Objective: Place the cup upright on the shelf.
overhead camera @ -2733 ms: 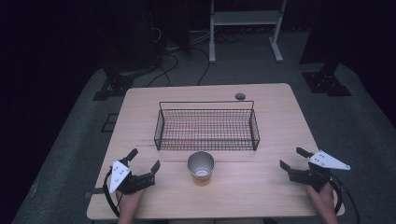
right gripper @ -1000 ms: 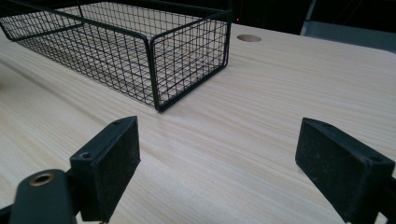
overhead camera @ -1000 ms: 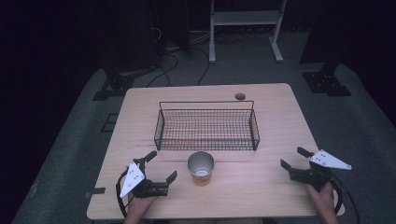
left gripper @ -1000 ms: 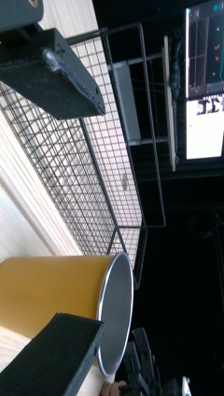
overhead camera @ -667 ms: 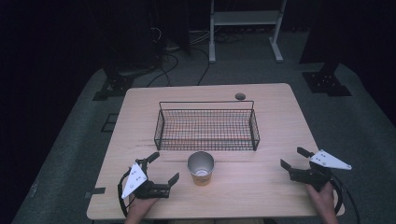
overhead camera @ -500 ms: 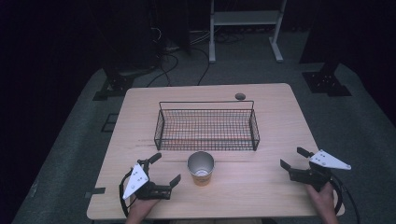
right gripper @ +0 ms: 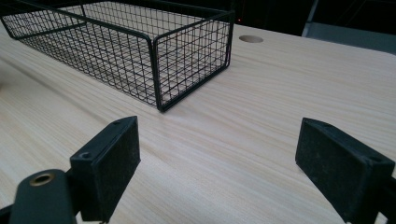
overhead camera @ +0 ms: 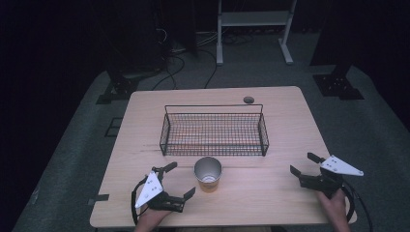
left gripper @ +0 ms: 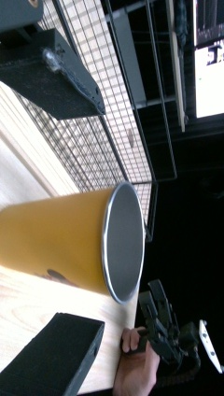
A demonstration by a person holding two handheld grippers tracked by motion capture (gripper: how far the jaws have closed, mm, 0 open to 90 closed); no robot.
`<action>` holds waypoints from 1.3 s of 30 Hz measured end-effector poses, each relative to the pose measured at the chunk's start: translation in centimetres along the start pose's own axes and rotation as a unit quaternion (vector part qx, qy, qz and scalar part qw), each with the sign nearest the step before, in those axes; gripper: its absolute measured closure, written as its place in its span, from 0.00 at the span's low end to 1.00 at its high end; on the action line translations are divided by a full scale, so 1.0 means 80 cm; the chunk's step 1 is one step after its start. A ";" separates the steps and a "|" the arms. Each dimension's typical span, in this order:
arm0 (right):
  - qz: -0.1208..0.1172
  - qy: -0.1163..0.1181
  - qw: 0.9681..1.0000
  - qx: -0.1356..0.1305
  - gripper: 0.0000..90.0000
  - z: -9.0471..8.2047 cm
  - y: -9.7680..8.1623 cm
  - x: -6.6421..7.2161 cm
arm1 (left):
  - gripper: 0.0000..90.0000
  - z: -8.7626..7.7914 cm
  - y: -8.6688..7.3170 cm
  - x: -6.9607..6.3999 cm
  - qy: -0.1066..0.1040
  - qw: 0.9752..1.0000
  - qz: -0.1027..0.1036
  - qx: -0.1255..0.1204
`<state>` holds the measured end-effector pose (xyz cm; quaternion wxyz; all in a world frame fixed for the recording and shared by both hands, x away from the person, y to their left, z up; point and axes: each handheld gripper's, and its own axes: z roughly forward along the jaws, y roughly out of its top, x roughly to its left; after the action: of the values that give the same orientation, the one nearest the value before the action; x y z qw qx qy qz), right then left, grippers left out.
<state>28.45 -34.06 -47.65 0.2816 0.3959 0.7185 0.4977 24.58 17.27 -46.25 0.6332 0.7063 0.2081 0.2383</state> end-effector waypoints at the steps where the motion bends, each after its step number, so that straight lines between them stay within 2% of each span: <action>1: 0.001 0.000 1.000 0.000 0.14 0.000 0.000 0.000 | 0.00 0.002 0.000 -0.001 -0.001 1.000 0.003 0.002; 7: -0.002 0.001 1.000 0.000 0.14 0.000 0.000 0.000 | 0.00 0.011 -0.003 -0.005 -0.012 1.000 0.000 0.009; 12: -0.002 0.002 1.000 -0.001 0.14 0.000 0.000 0.000 | 0.00 0.021 -0.003 -0.009 -0.021 0.999 0.008 0.024; 14: -0.003 0.001 1.000 0.000 0.14 0.000 0.000 0.001 | 0.00 0.024 -0.005 -0.010 -0.025 0.999 0.001 0.026; 19: -0.001 0.001 1.000 -0.001 0.14 0.000 0.000 0.000 | 0.00 0.033 -0.008 -0.010 -0.033 0.999 0.001 0.043; 24: -0.004 0.000 1.000 0.001 0.14 0.000 0.000 0.001 | 0.00 0.039 -0.009 -0.009 -0.035 0.998 -0.011 0.048; 31: -0.005 0.001 1.000 0.001 0.14 0.000 0.000 0.002 | 0.00 0.047 -0.008 -0.008 -0.037 0.997 -0.012 0.063; 35: -0.003 0.002 1.000 -0.001 0.14 0.000 0.000 0.001 | 0.00 0.056 -0.007 -0.010 -0.039 0.997 -0.005 0.071; 39: -0.005 0.001 1.000 0.001 0.14 0.000 0.000 0.002 | 0.00 0.065 -0.007 -0.011 -0.040 0.996 -0.009 0.073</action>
<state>28.40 -33.94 -47.64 0.2828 0.3918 0.7214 0.4961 26.98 12.69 -47.27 0.5897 0.7579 0.2061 0.1881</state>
